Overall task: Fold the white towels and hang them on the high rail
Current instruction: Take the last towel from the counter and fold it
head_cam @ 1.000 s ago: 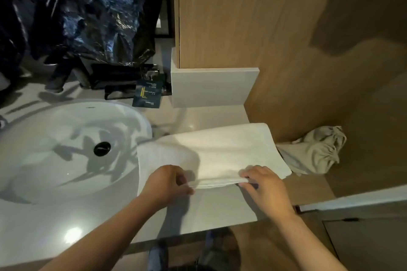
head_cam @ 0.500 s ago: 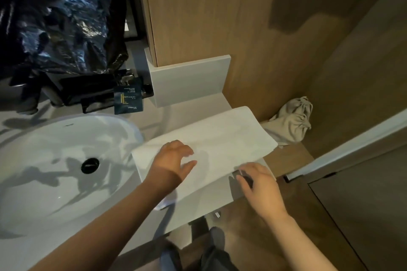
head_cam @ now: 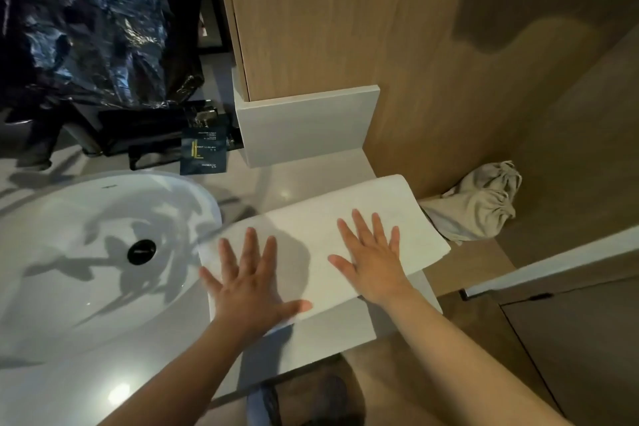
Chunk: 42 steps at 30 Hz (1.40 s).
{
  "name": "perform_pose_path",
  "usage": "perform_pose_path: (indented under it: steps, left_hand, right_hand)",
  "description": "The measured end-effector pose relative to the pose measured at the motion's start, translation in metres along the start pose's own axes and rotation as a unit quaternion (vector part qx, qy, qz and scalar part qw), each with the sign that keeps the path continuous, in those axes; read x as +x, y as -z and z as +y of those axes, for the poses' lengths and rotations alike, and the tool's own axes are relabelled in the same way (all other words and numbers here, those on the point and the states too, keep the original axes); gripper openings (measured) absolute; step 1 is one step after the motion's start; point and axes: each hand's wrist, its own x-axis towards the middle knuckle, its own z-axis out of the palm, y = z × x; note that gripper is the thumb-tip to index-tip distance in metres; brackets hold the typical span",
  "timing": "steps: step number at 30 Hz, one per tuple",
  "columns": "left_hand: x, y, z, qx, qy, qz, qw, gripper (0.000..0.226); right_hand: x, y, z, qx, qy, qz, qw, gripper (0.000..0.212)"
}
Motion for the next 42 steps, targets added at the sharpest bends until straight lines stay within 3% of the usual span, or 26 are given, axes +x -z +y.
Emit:
perform_pose_path:
  steps: [3,7,10,15,21,27,29,32,38,40,42]
  left_hand:
    - [-0.001,0.012,-0.007,-0.037,0.066,-0.04,0.996,0.143]
    - [0.001,0.02,-0.001,-0.007,0.08,-0.05,0.996,0.148]
    - [0.007,0.026,0.011,0.001,0.047,0.004,0.999,0.134]
    - [0.042,0.048,0.051,-0.042,-0.062,0.045,0.996,0.098]
    - [0.096,0.052,0.07,0.02,-0.112,0.067,0.991,0.082]
    - [0.116,0.043,0.062,0.077,-0.158,0.117,0.978,0.083]
    - [0.12,0.044,0.066,0.106,-0.173,0.122,0.972,0.085]
    - [0.132,0.05,0.072,0.104,-0.162,0.094,0.977,0.078]
    - [0.153,0.06,0.076,0.033,-0.115,0.003,0.993,0.076]
    - [0.154,0.059,0.079,0.035,-0.099,-0.01,0.994,0.079]
    - [0.149,0.054,0.083,0.06,-0.091,-0.01,0.994,0.08]
  right_hand:
    - [0.015,0.005,0.025,0.003,-0.03,0.006,1.0,0.077]
    - [0.03,0.023,0.042,0.047,-0.077,-0.027,0.996,0.077]
    - [0.019,0.033,0.035,0.075,-0.077,-0.014,0.994,0.071]
    - [-0.043,0.033,0.011,0.227,-0.086,0.158,0.957,0.045]
    - [-0.081,0.021,-0.008,0.311,-0.165,0.148,0.924,0.026]
    - [-0.092,0.005,-0.025,0.403,-0.28,0.138,0.86,0.011]
    - [-0.091,0.002,-0.032,0.433,-0.314,0.132,0.834,0.021]
    - [-0.083,0.003,-0.043,0.5,-0.371,0.137,0.77,0.045]
    - [-0.067,0.016,-0.05,0.602,-0.411,0.141,0.67,0.023]
    - [-0.061,0.02,-0.052,0.603,-0.413,0.148,0.666,0.024]
    - [-0.052,0.021,-0.055,0.56,-0.407,0.143,0.708,0.029]
